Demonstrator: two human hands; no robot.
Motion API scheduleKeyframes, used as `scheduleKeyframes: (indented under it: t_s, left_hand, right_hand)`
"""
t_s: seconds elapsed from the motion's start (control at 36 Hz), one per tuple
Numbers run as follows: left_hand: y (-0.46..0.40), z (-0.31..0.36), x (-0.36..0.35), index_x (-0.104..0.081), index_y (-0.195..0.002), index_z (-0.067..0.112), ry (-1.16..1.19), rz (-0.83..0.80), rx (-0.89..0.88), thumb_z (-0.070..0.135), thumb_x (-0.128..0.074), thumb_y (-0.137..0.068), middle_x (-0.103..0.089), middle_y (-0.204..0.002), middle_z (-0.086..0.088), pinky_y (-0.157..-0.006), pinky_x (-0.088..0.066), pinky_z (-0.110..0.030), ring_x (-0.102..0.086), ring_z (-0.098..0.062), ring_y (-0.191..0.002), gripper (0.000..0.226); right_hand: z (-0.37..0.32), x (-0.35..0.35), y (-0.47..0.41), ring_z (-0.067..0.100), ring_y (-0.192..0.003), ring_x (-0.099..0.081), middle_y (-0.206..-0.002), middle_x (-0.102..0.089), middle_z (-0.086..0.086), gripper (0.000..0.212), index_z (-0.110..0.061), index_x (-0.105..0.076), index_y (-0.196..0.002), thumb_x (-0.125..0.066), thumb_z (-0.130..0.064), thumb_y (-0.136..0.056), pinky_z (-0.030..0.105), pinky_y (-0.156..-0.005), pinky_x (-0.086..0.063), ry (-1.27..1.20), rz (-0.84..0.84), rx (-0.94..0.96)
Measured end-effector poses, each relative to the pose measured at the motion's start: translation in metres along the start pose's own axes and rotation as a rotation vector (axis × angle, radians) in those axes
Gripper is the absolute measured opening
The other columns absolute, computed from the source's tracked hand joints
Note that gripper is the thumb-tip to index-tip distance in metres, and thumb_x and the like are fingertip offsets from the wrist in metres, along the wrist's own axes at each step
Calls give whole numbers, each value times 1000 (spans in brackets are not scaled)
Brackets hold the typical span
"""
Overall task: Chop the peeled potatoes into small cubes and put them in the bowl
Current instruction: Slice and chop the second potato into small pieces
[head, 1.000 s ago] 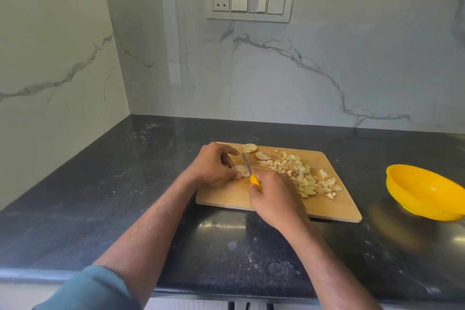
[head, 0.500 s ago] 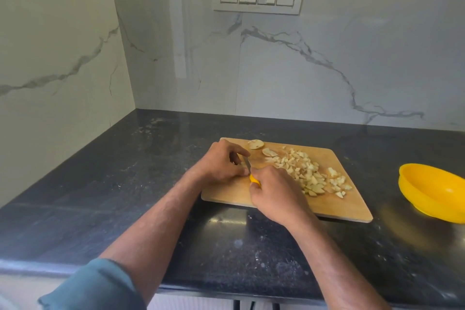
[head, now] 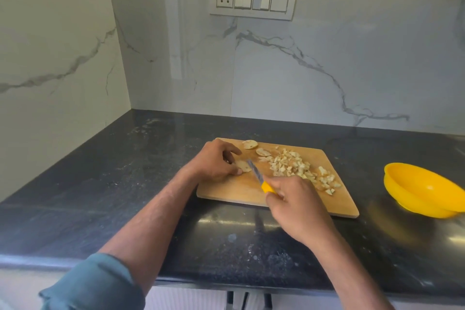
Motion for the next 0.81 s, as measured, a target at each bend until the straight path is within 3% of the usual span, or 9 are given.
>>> scheduleKeyframes:
  t_s: [0.03, 0.08, 0.14, 0.19, 0.31, 0.39, 0.47, 0.61, 0.81]
  left_hand:
    - [0, 0, 2, -72, -122, 23, 6, -3, 0, 25, -90, -75, -72, -91, 6, -84, -54, -22, -66, -10, -87, 50]
    - [0, -1, 5, -72, -123, 22, 11, 3, 2, 25, -92, -73, -72, -89, 7, -80, -52, -18, -66, -9, -86, 54]
    - [1, -3, 7, -72, -123, 21, 29, 23, 9, 22, -93, -72, -74, -86, 8, -78, -49, -16, -67, -8, -84, 55]
    - [1, -4, 9, -73, -120, 20, 46, 39, 14, 20, -94, -70, -75, -83, 7, -76, -49, -16, -67, -7, -81, 55]
    - [0, -5, 9, -75, -115, 18, 70, 48, 9, 17, -96, -67, -75, -79, 5, -79, -55, -23, -69, -11, -79, 53]
    - [0, -4, 9, -75, -114, 18, 75, 39, -1, 15, -95, -68, -76, -78, 4, -80, -56, -22, -70, -8, -76, 51]
    - [0, -3, 9, -75, -115, 16, 72, 31, -8, 14, -94, -69, -76, -79, 4, -83, -58, -24, -71, -8, -77, 50]
    - [0, -2, 8, -74, -116, 16, 64, 23, -11, 14, -93, -71, -75, -81, 3, -85, -59, -27, -71, -10, -79, 48]
    - [1, -1, 5, -77, -113, 21, 32, 17, 1, 16, -90, -74, -74, -77, 8, -79, -49, -15, -66, 2, -74, 42]
  right_hand:
    - [-2, 2, -2, 25, -92, -71, -128, -67, -8, 37, -16, -66, -130, -58, -15, -94, 44, -76, -61, -17, 34, 2]
    - [-5, 0, -10, 11, -77, -71, -125, -69, -8, 40, -17, -61, -136, -58, -16, -95, 25, -61, -59, -29, 69, 21]
    - [-9, -5, -18, 4, -48, -54, -96, -72, -10, 42, -19, -60, -137, -56, -18, -96, 15, -42, -40, -7, 81, 25]
    - [-12, -12, -26, 4, -40, -41, -66, -50, -16, 41, -19, -61, -137, -55, -17, -96, 15, -38, -34, 10, 89, 14]
    - [-15, -25, -37, 3, -42, -38, -55, -36, -15, 16, -20, -71, -98, -55, -18, -95, 16, -37, -32, 76, 75, 0]
    - [-17, -30, -41, 2, -46, -42, -66, -57, -11, 29, -20, -70, -119, -52, -22, -96, 16, -36, -22, 114, 71, 18]
    - [-20, -30, -42, 3, -51, -49, -89, -73, -4, 39, -24, -62, -135, -51, -25, -97, 18, -42, -26, 129, 53, 34]
    - [-23, -31, -44, 7, -59, -50, -100, -73, -3, 41, -26, -58, -139, -50, -27, -98, 20, -45, -27, 151, 13, 19]
    - [-28, -34, -43, 10, -65, -56, -89, -65, -3, 38, -23, -60, -135, -51, -25, -98, 27, -50, -39, 213, -61, 13]
Point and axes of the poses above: each hand's wrist, its own y-axis away from the middle knuckle, its own x-axis out of the back of the hand, z = x × y, the point moved 7 cm from there along -y, towards the middle knuckle
